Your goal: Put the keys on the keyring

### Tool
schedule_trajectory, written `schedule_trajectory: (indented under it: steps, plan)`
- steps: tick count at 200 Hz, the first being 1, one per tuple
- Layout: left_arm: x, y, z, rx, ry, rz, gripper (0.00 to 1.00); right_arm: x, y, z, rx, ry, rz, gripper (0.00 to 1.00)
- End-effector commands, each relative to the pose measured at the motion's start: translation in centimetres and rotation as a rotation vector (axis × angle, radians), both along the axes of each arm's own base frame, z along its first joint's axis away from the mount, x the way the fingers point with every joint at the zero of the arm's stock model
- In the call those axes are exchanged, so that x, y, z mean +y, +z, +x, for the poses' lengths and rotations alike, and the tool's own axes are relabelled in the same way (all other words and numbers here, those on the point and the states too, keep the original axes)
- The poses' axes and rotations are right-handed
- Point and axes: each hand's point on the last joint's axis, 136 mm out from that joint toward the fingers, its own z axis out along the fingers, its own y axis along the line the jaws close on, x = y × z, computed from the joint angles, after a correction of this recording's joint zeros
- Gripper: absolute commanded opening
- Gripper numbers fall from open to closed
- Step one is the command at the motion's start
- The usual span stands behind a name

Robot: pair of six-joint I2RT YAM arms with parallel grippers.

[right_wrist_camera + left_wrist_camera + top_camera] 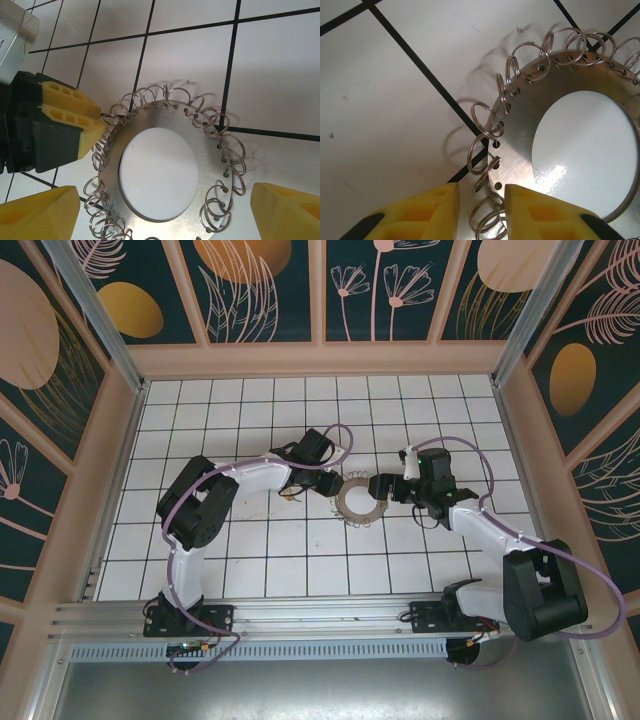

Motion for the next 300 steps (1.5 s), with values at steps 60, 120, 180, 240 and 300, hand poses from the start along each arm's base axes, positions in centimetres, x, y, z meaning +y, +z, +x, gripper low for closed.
schedule_trajectory:
  steps: [60, 120, 180, 240, 300]
  plan:
    - [-1.4, -0.2, -0.6, 0.016, -0.070, -0.026, 0.27, 0.0, 0.5, 0.6, -0.034, 0.003, 0.002, 0.88]
    - [-1.4, -0.8, -0.8, 0.021, -0.076, -0.018, 0.24, 0.1, 0.6, 0.9, -0.041, 0.012, -0.003, 0.88]
    - [-1.3, -1.1, -1.0, 0.008, -0.073, 0.000, 0.23, -0.1, 1.3, 1.1, -0.060, 0.005, -0.002, 0.88]
    - [-1.4, -0.7, -1.4, -0.001, -0.095, -0.002, 0.14, -0.5, 3.0, 0.8, -0.096, -0.005, -0.002, 0.87]
    - [-1.8, 0.3, -2.1, -0.010, -0.088, -0.030, 0.03, -1.1, 4.5, 0.0, -0.130, -0.019, 0.005, 0.82]
